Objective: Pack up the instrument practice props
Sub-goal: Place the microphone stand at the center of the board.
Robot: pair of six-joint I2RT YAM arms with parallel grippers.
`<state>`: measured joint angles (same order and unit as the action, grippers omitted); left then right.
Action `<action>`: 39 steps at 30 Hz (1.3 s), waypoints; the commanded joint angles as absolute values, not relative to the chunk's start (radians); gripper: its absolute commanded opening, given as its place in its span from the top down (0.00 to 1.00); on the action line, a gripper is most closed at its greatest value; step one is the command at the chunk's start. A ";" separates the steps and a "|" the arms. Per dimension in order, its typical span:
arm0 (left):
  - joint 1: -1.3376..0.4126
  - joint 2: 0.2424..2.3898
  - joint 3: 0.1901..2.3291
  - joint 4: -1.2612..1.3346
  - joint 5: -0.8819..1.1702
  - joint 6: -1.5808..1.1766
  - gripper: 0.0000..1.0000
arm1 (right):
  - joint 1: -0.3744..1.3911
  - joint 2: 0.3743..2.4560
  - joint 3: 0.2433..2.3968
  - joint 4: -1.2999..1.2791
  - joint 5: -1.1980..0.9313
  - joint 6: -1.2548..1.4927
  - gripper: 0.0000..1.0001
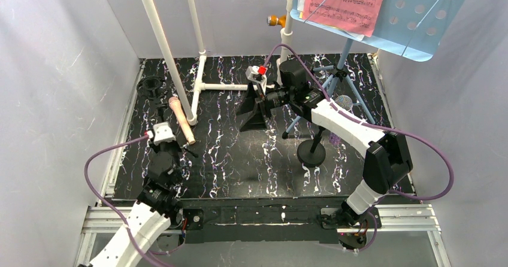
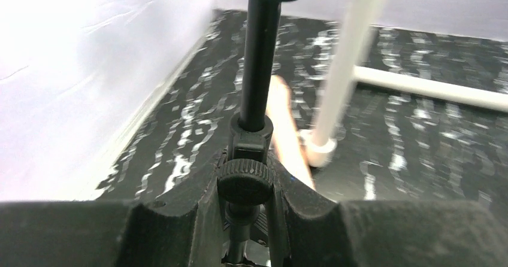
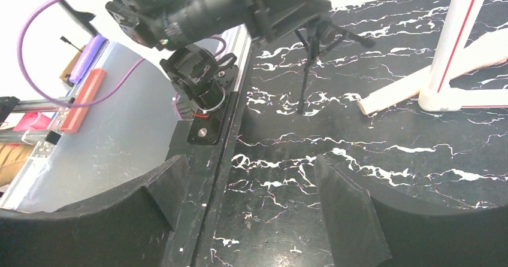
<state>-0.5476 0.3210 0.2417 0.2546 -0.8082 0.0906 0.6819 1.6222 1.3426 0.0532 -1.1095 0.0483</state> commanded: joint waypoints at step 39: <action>0.302 1.286 0.429 0.802 0.060 0.015 1.00 | 0.681 1.628 1.344 0.054 -1.129 0.017 0.13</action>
<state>0.2993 1.3083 0.5014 0.7982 0.0200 -0.0235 0.6819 1.6260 1.3277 0.0509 -1.1103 0.0364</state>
